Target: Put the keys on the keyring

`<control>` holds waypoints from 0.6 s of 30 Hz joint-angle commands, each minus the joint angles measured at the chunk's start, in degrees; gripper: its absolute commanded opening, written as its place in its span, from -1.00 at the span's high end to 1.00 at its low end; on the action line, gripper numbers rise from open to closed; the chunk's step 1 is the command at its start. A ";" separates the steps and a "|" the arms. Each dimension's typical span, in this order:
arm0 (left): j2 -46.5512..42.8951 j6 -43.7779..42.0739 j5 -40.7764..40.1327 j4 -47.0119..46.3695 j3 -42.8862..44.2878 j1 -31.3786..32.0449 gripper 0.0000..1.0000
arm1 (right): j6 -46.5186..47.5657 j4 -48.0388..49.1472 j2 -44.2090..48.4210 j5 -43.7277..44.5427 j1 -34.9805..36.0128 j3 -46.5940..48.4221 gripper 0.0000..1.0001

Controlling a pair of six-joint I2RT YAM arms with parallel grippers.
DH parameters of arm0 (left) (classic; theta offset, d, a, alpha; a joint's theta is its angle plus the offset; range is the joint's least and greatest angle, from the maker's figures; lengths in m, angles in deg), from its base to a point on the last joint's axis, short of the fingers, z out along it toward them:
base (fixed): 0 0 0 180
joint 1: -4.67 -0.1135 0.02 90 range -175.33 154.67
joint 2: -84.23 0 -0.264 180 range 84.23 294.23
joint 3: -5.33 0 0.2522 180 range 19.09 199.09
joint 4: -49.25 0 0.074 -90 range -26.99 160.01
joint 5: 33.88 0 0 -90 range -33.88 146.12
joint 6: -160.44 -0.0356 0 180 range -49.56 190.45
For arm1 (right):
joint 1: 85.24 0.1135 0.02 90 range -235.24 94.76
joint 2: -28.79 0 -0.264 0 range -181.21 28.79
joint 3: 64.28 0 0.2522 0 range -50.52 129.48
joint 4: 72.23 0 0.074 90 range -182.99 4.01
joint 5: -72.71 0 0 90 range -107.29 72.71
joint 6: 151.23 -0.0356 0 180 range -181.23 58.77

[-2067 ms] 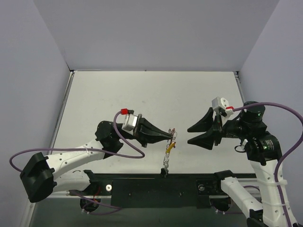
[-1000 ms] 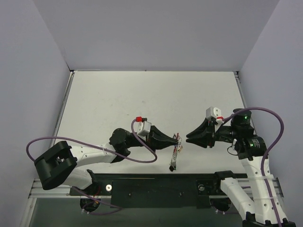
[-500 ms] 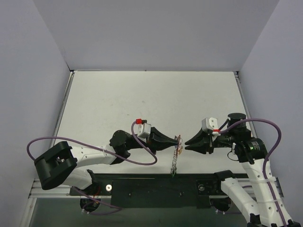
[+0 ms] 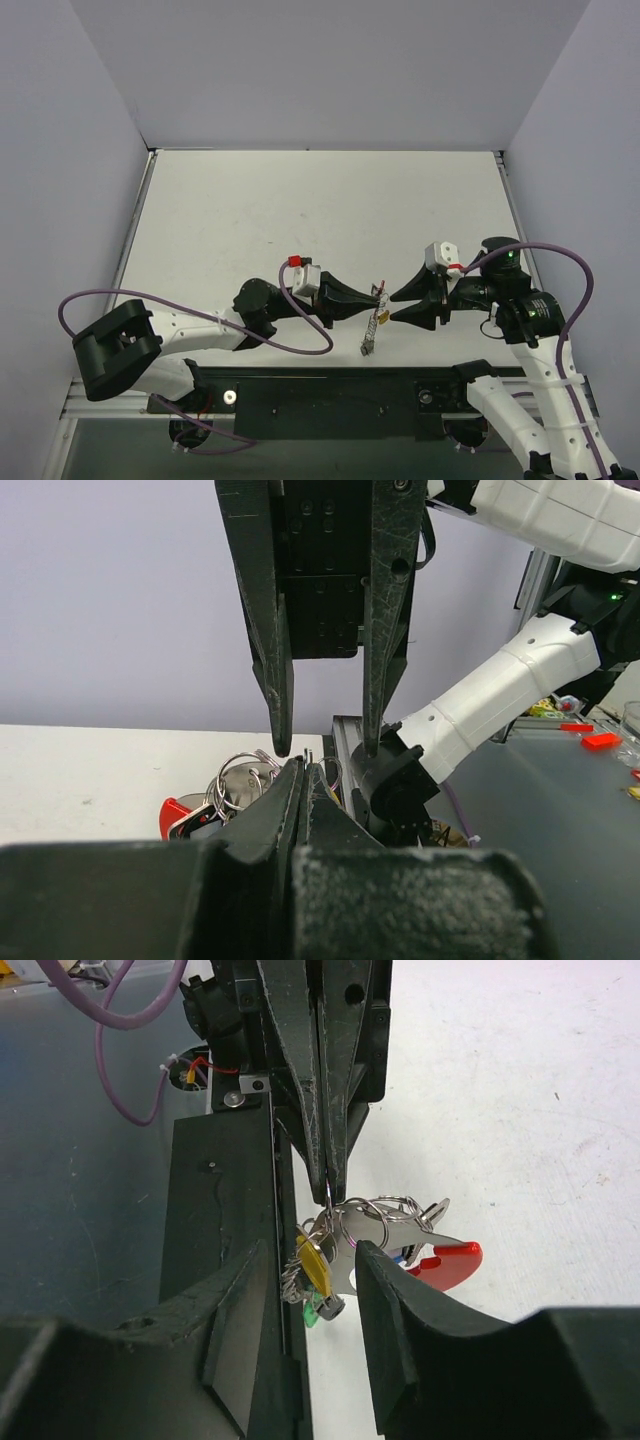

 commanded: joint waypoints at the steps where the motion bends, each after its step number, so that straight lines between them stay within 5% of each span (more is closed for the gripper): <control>1: -2.76 -2.85 -3.20 -2.55 0.95 0.99 1.00 | -5.46 1.91 -0.45 0.55 0.82 3.03 0.26; 18: -3.20 -5.67 -10.67 -2.81 0.60 4.51 1.00 | -15.49 8.77 -2.03 3.63 3.20 2.33 0.41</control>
